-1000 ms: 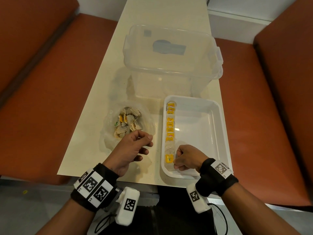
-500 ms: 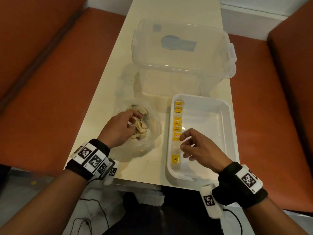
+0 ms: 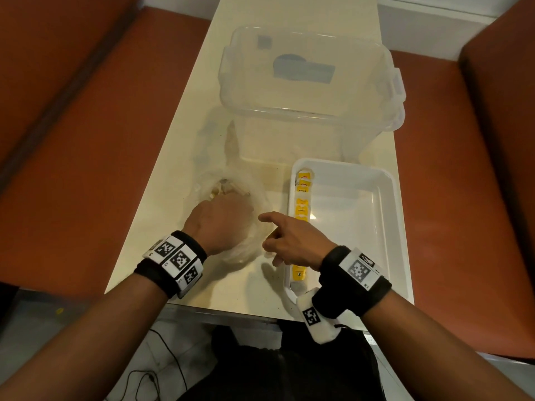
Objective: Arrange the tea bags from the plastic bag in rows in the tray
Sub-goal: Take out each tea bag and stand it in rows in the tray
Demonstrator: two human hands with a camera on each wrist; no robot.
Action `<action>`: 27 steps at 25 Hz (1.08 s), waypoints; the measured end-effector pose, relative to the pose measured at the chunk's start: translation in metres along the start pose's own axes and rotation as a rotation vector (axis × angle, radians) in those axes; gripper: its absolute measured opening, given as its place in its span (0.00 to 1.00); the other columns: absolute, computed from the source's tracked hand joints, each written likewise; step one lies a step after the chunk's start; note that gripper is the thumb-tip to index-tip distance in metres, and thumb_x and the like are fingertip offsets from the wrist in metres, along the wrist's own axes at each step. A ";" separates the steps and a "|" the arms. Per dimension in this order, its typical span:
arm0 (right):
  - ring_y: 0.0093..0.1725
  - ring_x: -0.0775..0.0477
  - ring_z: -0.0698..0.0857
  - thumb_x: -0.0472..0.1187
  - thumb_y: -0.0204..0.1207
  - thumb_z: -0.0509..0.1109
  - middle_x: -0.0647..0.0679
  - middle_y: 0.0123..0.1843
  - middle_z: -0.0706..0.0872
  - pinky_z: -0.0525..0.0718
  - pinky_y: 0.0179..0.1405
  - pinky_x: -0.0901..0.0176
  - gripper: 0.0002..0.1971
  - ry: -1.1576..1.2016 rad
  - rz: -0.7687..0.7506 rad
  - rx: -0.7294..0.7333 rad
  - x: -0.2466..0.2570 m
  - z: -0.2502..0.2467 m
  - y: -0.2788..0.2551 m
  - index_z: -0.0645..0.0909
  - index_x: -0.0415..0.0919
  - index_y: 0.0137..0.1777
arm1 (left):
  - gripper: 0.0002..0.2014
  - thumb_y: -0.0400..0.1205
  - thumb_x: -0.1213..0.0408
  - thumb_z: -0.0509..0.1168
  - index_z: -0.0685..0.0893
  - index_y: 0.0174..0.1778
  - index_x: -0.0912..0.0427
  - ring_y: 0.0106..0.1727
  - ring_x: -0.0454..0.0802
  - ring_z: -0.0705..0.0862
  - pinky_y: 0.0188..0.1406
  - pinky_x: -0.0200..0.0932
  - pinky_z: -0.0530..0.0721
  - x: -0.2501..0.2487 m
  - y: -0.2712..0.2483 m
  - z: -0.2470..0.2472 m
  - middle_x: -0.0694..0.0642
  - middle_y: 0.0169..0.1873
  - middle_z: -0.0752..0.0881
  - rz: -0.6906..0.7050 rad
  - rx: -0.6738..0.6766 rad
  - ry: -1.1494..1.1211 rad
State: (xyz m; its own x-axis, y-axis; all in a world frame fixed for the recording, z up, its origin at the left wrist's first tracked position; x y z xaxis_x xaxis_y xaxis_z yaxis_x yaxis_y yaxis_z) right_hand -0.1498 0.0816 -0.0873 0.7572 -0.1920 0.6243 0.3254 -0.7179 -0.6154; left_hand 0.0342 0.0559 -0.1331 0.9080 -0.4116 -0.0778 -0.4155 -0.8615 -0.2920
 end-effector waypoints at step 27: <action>0.48 0.49 0.93 0.40 0.79 0.68 0.48 0.67 0.87 0.89 0.59 0.47 0.24 0.068 -0.012 -0.048 0.011 0.016 -0.002 0.76 0.41 0.76 | 0.17 0.78 0.61 0.58 0.84 0.55 0.66 0.43 0.56 0.87 0.41 0.46 0.89 0.032 -0.029 -0.014 0.64 0.46 0.87 -0.526 -0.073 -2.440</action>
State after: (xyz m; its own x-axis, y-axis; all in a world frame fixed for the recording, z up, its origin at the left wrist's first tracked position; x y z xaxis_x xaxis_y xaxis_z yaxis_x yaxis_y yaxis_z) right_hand -0.1330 0.0918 -0.0869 0.7127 -0.2268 0.6638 0.3053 -0.7516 -0.5847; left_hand 0.0739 0.0633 -0.1139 -0.6612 0.5712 -0.4864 -0.2014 -0.7597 -0.6183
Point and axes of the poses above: each hand's wrist, its own y-axis towards the middle knuckle, its own z-axis out of the palm, x = y × z, the point moved 1 cm from there along y, towards the middle knuckle
